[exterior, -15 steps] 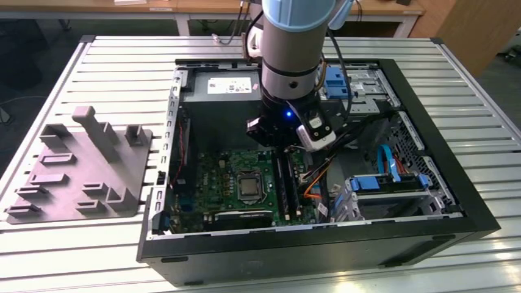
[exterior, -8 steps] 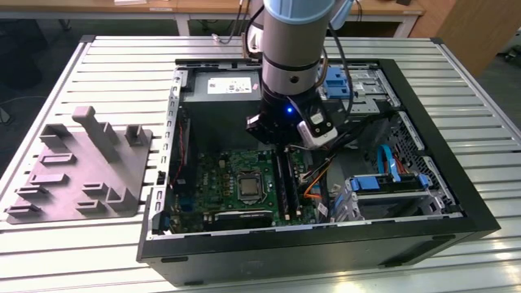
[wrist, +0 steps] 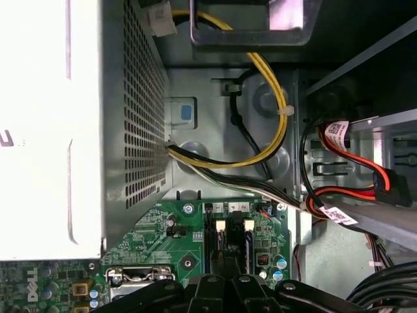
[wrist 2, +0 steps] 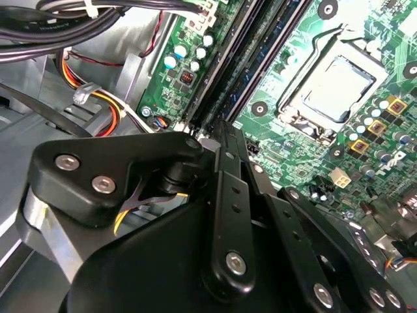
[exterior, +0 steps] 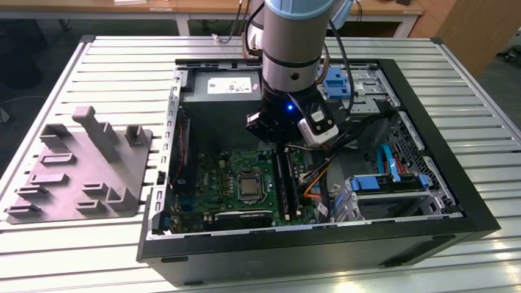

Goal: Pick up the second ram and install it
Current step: 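Press down the second ram until it locks into place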

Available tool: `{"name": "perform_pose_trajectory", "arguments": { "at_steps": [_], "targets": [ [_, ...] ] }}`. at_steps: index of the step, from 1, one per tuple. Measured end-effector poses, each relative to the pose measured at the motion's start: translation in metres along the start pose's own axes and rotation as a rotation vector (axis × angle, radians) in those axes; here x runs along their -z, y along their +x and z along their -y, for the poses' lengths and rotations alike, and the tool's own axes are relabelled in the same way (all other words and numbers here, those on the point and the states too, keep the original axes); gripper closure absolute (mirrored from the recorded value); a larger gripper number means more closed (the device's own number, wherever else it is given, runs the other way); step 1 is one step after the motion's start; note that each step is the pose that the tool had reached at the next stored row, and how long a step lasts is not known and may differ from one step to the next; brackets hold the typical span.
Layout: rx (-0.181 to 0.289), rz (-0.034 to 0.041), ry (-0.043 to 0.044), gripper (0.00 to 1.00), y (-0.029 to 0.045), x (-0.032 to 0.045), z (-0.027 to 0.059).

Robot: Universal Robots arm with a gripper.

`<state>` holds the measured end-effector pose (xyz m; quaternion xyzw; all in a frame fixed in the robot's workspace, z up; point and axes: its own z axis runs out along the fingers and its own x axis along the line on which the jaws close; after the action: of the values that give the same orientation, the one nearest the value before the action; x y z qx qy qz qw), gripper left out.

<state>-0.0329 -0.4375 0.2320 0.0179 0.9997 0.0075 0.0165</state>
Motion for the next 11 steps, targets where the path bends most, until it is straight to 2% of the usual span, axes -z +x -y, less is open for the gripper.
{"name": "perform_pose_trajectory", "arguments": {
  "at_steps": [5,11],
  "targets": [
    [0.000,-0.0002,0.0004,0.90,-0.0001,0.0002,0.0039],
    [0.000,-0.0002,0.0004,0.90,-0.0005,0.0004,0.0141]
  ]
}}
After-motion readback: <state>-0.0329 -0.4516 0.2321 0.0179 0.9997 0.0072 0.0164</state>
